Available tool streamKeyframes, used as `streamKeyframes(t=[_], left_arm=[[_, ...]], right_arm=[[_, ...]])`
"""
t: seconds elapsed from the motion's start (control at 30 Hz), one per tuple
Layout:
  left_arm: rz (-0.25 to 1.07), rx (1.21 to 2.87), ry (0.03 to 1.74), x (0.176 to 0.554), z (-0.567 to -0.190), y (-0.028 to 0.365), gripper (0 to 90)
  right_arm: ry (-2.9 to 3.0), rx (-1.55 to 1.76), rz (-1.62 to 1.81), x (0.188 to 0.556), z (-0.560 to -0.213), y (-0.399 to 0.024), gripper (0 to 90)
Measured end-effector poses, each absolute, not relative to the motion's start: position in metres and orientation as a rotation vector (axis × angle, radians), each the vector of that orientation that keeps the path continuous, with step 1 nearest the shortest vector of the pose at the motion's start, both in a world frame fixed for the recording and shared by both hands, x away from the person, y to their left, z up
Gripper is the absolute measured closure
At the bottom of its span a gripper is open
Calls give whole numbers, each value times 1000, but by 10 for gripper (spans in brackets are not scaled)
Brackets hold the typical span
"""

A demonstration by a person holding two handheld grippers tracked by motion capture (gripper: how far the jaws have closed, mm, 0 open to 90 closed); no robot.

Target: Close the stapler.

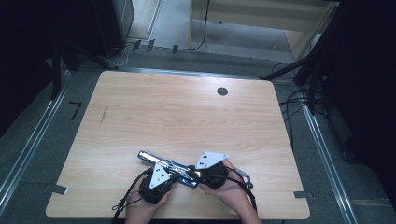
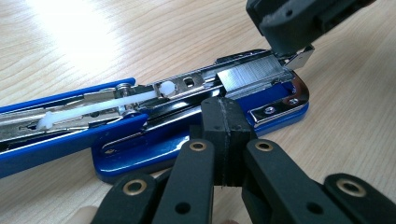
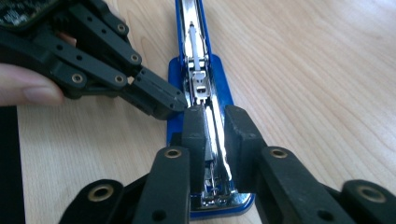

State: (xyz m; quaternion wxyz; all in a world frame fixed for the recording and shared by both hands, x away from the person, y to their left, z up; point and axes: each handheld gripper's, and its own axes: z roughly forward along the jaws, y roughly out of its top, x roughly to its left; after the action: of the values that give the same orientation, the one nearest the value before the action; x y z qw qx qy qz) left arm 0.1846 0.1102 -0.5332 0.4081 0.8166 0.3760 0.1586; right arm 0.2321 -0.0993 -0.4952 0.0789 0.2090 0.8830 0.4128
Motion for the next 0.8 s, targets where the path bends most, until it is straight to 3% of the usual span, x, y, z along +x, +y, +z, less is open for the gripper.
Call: streamKeyframes(t=[0.2, 0.5, 0.8], left_arm=[[398, 2057, 947, 185, -533, 110, 900], [395, 2058, 949, 185, -533, 110, 900], [395, 2057, 949, 185, -533, 110, 900]], right_arm=[[2619, 629, 1260, 231, -496, -98, 855], [2631, 554, 1216, 225, -507, -91, 741], [2576, 473, 1212, 217, -515, -93, 724]])
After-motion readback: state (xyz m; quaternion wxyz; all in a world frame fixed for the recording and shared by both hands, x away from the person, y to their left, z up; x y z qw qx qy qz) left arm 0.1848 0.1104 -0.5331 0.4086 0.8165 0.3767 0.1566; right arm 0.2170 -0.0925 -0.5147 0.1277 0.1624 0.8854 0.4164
